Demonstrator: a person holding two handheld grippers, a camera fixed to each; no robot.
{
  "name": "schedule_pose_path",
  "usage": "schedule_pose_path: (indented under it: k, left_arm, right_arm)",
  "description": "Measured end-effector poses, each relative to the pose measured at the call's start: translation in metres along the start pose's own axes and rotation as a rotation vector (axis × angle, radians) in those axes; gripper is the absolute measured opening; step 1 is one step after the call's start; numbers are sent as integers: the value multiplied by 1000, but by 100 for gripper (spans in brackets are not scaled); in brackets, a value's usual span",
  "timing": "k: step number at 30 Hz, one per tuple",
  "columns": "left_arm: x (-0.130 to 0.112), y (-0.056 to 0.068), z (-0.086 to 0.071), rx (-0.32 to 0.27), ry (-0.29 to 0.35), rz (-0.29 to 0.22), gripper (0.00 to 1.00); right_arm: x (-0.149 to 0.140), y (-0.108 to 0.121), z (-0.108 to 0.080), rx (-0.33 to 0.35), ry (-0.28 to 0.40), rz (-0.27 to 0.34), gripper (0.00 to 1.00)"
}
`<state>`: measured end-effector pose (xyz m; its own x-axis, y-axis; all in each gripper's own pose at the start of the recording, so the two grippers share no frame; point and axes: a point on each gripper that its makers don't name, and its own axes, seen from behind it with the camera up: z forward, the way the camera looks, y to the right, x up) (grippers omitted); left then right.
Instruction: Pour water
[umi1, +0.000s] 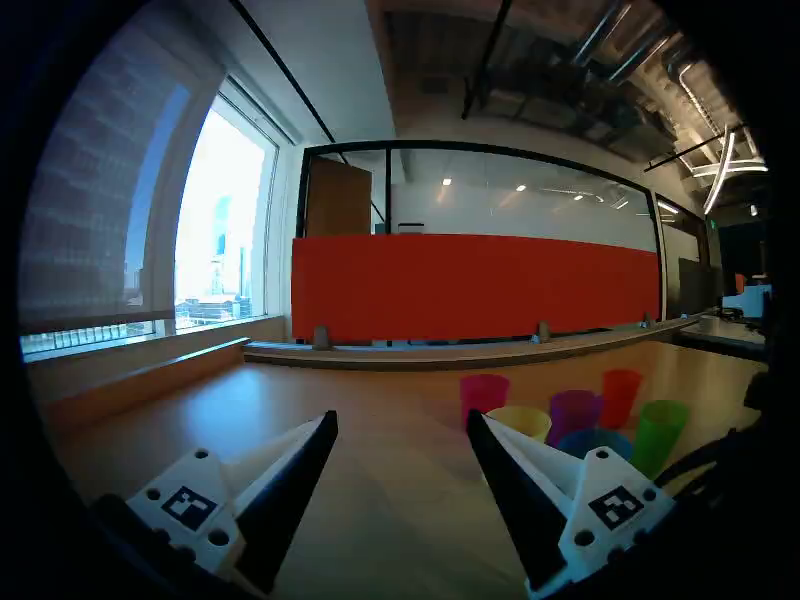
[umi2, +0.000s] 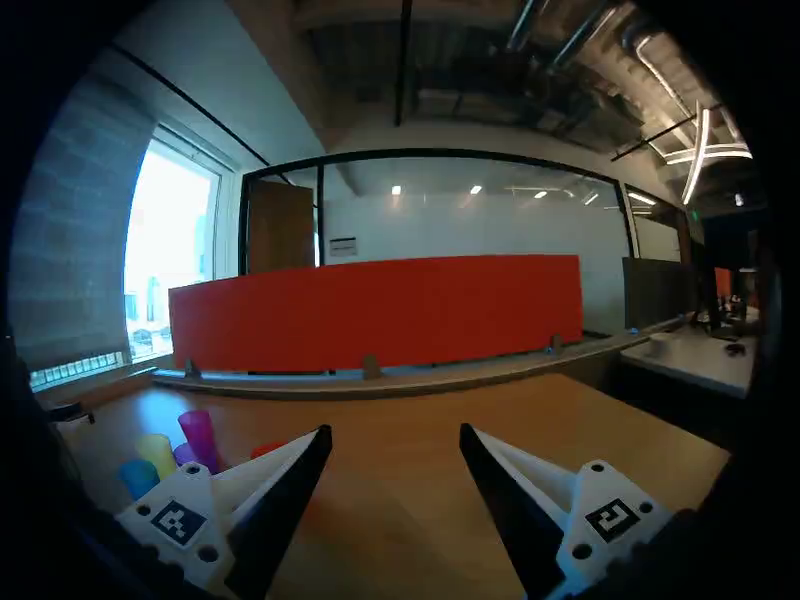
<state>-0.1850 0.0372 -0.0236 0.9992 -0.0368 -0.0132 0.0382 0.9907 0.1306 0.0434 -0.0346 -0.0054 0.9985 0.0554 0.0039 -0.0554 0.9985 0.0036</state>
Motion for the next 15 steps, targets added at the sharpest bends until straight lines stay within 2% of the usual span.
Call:
schedule_pose_path:
  k: [15]
  left_arm:
    - [-1, -1, -1, 0, -3, 2, 96]
  right_arm:
    - [4, 0, -1, 1, 50, -77, 99]
